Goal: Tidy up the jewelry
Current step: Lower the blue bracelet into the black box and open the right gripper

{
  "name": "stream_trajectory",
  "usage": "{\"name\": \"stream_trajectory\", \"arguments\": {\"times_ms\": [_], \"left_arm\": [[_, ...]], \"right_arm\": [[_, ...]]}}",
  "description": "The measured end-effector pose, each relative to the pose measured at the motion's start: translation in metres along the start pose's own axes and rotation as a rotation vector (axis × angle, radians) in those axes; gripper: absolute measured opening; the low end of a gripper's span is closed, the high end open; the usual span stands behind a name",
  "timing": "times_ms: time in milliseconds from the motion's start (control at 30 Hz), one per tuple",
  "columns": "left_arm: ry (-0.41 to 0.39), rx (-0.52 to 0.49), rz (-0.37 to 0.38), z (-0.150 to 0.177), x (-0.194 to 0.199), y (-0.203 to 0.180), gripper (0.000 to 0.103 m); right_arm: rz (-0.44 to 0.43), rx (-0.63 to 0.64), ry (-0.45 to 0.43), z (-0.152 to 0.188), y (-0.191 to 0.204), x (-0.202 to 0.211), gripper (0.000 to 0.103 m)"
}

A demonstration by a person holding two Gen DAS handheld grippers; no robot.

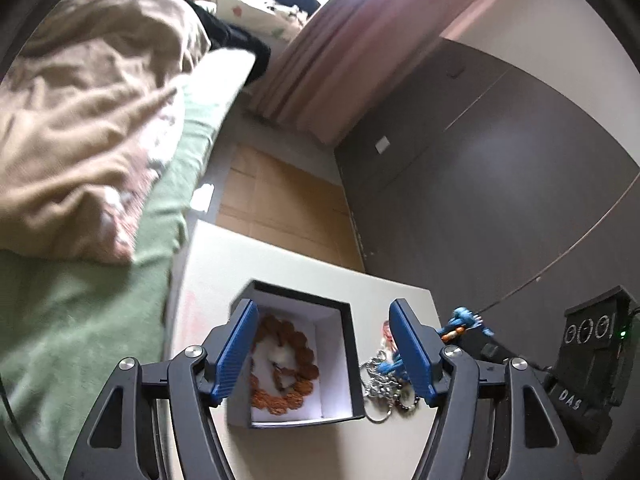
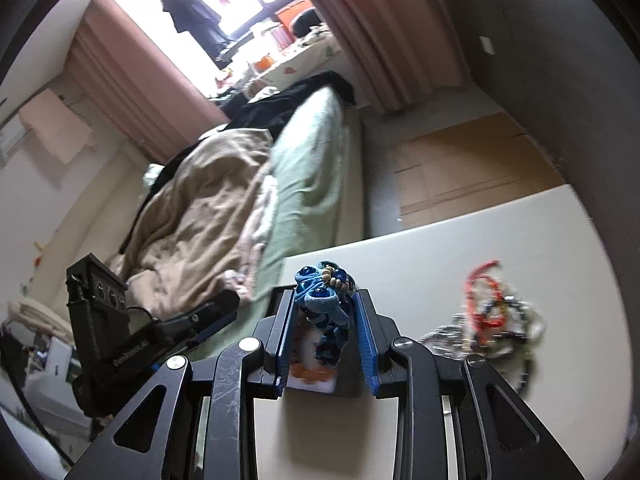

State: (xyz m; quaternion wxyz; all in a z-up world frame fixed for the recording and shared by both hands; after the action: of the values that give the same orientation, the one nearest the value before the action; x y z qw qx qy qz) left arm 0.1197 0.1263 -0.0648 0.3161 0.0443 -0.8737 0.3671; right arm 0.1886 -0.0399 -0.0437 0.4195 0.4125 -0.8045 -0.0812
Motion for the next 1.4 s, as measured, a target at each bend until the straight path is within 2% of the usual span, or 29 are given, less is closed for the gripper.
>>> {"name": "stream_trajectory", "arguments": {"times_ms": [133,300,533,733,867,1067,1333,1400], "left_arm": [[-0.027,0.007,-0.009,-0.006,0.01,0.005,0.069],[-0.034,0.028,-0.016,-0.009,0.011,0.011,0.069],[-0.038,0.03,-0.018,-0.01,0.01,0.011,0.069],[-0.039,0.045,-0.016,-0.012,0.011,0.013,0.069],[-0.044,0.044,-0.015,-0.013,0.013,0.012,0.069],[-0.038,0.029,-0.025,-0.008,0.013,0.008,0.069],[-0.014,-0.029,-0.021,0.008,0.009,-0.012,0.069],[0.003,-0.058,-0.018,0.016,0.004,-0.021,0.069]], "right_arm": [[-0.041,0.005,0.029,0.009,0.014,-0.02,0.03],[-0.043,0.039,0.052,0.017,0.026,-0.038,0.03],[0.034,0.055,0.097,0.028,0.02,-0.061,0.032],[0.083,0.06,0.217,0.049,0.01,-0.079,0.04],[0.073,0.051,0.217,0.053,0.008,-0.072,0.054],[0.093,0.021,0.213,0.06,-0.005,-0.055,0.055],[0.126,-0.053,0.146,0.054,-0.041,-0.001,0.055],[0.158,-0.079,0.126,0.051,-0.055,0.015,0.059]]}}
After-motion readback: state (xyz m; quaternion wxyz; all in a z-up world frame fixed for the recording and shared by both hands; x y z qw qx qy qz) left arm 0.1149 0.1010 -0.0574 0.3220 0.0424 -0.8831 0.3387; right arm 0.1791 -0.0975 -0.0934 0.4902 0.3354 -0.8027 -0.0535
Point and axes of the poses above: each gripper's, at about its wrist camera, not at the fingertips, and x roughly against the way its jaws point, y to its left, z to its underside, the point moved 7 cm from there along -x, roughly the way its jaws point, and after that the axes turned 4 degrees about x, right-handed, at the moved point
